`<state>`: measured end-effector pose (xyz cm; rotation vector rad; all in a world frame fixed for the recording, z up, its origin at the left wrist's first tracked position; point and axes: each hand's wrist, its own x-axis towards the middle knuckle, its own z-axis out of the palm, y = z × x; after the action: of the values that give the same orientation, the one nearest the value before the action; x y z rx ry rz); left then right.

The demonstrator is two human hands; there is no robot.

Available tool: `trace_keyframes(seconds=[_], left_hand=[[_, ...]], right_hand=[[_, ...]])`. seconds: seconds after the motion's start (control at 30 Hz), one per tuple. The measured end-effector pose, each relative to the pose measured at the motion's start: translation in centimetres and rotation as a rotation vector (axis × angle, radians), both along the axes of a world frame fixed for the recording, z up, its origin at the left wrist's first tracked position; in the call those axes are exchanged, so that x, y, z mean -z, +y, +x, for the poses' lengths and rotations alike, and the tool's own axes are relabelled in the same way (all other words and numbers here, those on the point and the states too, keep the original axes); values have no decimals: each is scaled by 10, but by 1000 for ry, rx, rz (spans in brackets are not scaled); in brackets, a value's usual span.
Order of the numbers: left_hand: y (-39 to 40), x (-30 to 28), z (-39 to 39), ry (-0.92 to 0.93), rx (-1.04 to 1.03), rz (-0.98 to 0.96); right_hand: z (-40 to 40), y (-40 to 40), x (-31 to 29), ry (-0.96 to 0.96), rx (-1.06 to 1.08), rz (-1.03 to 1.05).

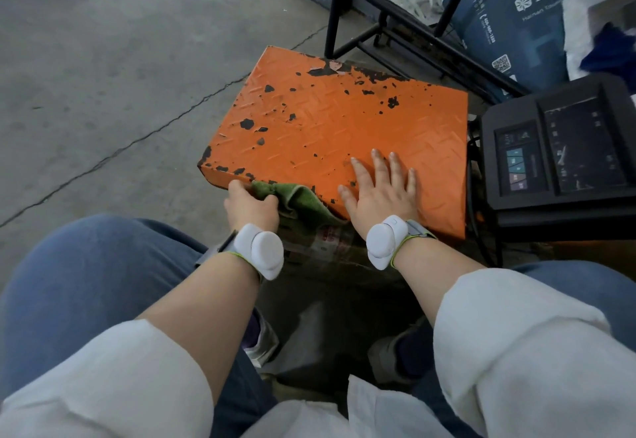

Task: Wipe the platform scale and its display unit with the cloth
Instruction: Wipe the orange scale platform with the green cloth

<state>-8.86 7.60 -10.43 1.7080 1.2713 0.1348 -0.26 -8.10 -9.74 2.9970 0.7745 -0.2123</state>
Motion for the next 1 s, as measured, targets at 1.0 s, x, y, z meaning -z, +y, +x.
trace_keyframes(seconds=[1.0], left_hand=[[26, 4, 5, -30, -234, -101]], right_hand=[[-1, 0, -2, 8, 6, -8]])
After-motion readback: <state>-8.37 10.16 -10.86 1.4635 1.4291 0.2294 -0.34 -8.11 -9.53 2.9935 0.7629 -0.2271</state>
